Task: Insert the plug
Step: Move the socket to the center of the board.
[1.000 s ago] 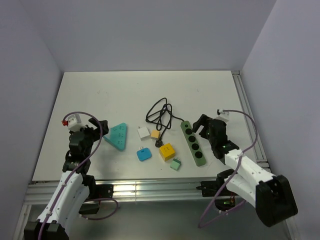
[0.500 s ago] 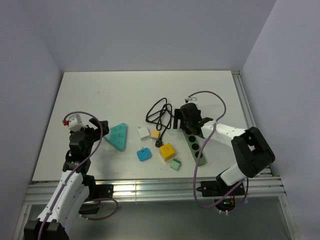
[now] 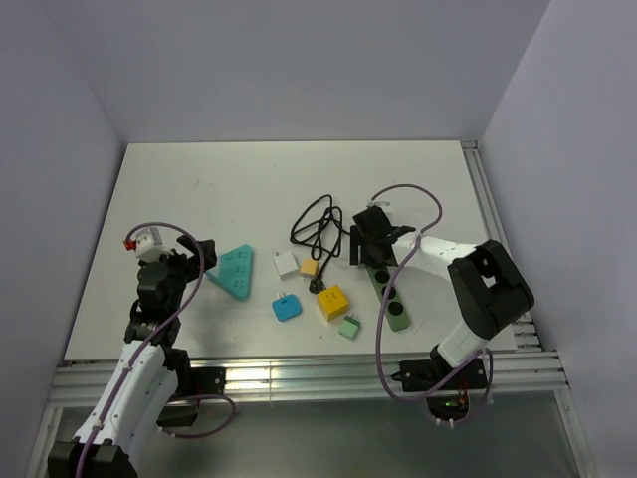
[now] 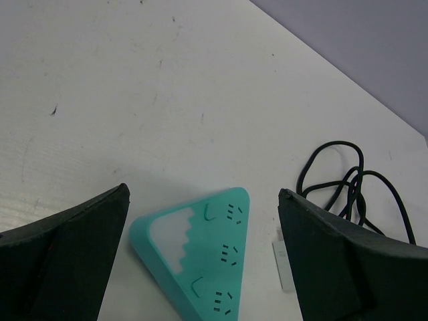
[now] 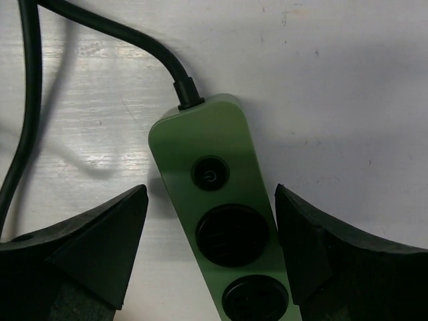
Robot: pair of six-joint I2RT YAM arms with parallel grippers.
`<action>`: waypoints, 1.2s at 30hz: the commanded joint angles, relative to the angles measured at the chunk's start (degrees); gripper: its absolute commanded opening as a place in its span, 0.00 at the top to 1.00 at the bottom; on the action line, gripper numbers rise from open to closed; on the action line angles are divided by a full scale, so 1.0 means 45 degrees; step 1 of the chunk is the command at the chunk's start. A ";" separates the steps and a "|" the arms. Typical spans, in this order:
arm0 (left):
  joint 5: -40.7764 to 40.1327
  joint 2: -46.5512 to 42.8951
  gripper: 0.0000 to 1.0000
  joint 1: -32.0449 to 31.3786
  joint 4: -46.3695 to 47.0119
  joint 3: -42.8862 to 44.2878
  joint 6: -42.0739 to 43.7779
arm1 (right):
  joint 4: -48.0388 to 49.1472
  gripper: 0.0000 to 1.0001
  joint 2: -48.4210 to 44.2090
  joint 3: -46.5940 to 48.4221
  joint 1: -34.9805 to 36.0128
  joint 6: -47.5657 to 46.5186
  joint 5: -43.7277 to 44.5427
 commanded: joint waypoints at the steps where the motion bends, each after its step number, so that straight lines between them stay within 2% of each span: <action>1: 0.0148 -0.0086 0.01 -0.0019 0.0266 0.0163 0.0121 | -0.0836 0.18 0.0373 0.0810 0.0027 0.0097 -0.0135; 9: 0.0167 -0.0047 0.00 -0.0019 0.0266 0.0183 0.0122 | -0.0915 0.36 0.1367 0.1609 0.0008 -0.0196 -0.0859; 10: 0.0148 -0.0066 0.00 -0.0019 0.0247 0.0183 0.0122 | -0.0915 0.47 0.1525 0.1786 0.0008 -0.0235 -0.0917; 13: 0.0148 -0.0047 0.01 -0.0018 0.0266 0.0163 0.0121 | -0.0837 0.62 0.2227 0.2605 0.0008 -0.0177 -0.1308; 15: 0.0128 -0.0047 0.01 -0.0019 0.0266 0.0163 0.0121 | -0.0934 0.62 0.2908 0.3500 -0.0127 -0.0060 -0.1755; 16: 0.0109 -0.0028 0.00 -0.0019 0.0286 0.0163 0.0122 | -0.0973 0.67 0.3145 0.3854 -0.0206 0.0037 -0.1971; 23: 0.0108 0.0168 0.00 -0.0019 0.0325 0.0222 0.0122 | -0.1149 0.67 0.5137 0.7522 -0.1241 0.1305 -0.2539; 25: 0.0089 0.0188 0.01 -0.0019 0.0383 0.0222 0.0141 | -0.1439 0.67 0.6188 0.8868 -0.1533 0.1696 -0.2307; 29: 0.0089 0.0207 0.00 -0.0019 0.0364 0.0222 0.0141 | -0.1755 0.67 0.7052 1.0669 -0.2041 0.2321 -0.1954; 36: 0.0226 0.0266 0.01 -0.0019 0.0481 0.0222 0.0180 | -0.2399 0.66 0.7952 1.2238 -0.2375 0.1953 -0.2479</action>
